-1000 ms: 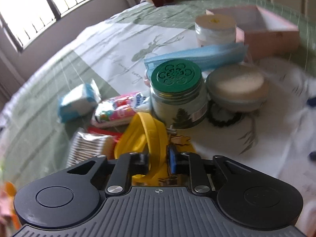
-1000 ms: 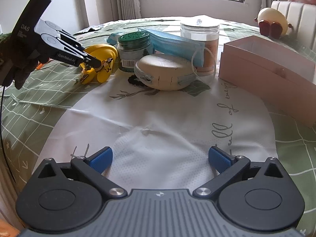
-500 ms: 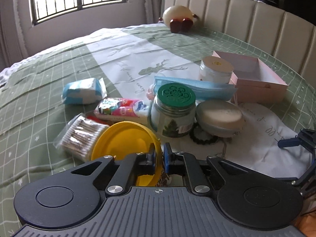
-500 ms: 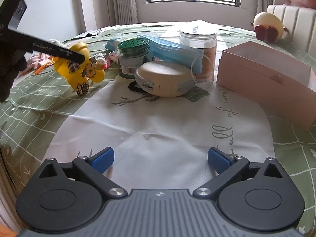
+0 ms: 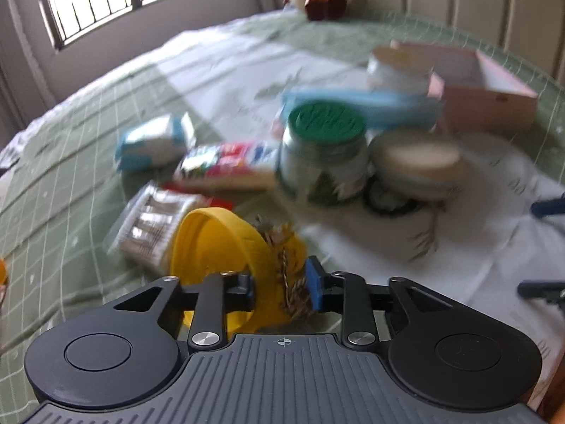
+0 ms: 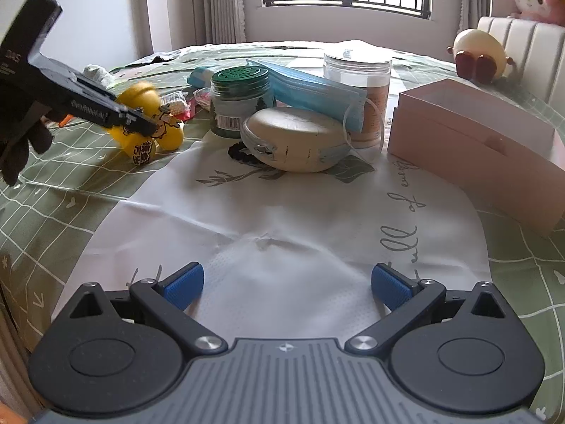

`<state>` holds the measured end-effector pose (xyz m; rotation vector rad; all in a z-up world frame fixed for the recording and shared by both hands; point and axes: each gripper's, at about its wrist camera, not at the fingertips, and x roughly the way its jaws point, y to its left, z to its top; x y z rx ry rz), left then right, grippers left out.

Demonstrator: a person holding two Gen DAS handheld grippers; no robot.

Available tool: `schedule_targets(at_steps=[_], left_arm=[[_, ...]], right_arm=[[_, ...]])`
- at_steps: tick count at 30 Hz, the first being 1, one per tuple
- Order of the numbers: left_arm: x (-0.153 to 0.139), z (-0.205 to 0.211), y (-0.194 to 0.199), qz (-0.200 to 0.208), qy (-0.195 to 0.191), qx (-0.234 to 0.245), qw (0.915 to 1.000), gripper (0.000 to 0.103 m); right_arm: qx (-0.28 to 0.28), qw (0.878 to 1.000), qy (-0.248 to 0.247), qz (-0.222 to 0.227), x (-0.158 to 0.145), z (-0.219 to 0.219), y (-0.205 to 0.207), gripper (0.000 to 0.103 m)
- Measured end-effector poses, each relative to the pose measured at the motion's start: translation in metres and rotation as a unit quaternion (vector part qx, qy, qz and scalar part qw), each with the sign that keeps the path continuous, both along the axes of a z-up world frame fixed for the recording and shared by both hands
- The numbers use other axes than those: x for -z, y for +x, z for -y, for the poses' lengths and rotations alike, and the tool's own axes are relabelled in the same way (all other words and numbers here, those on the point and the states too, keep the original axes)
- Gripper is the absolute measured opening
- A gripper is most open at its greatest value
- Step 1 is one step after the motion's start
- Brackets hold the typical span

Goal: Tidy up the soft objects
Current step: 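Lift the yellow toy with the left gripper while the right gripper approaches the beige case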

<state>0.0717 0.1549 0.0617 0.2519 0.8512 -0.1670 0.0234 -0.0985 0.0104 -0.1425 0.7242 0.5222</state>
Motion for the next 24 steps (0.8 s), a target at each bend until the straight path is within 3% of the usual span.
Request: schedule_targets(at_steps=[3, 6, 11, 15, 19, 24], left_arm=[[0.003, -0.01, -0.004, -0.008, 0.0, -0.003, 1.0, 0.032], [0.004, -0.017, -0.009, 0.002, -0.002, -0.026, 0.9996, 0.018], [0.002, -0.039, -0.021, 0.053, -0.101, -0.071, 0.9909, 0.013], [-0.005, -0.046, -0.038, 0.095, -0.15, -0.083, 0.9806, 0.012], [-0.02, -0.05, -0.059, 0.129, -0.181, -0.08, 0.9717, 0.011], [-0.033, -0.057, -0.087, 0.165, -0.213, -0.079, 0.9597, 0.012]], right_arm=[[-0.002, 1.0, 0.002, 0.005, 0.001, 0.0, 0.0, 0.102], [-0.002, 1.0, 0.002, 0.008, 0.001, 0.0, -0.001, 0.102], [-0.005, 0.998, 0.007, 0.058, -0.018, -0.001, -0.006, 0.1], [-0.007, 0.995, 0.027, 0.095, -0.04, -0.005, 0.01, 0.1], [0.039, 0.994, 0.097, 0.025, -0.048, -0.003, 0.058, 0.1], [0.112, 0.969, 0.203, -0.083, -0.027, 0.006, 0.116, 0.1]])
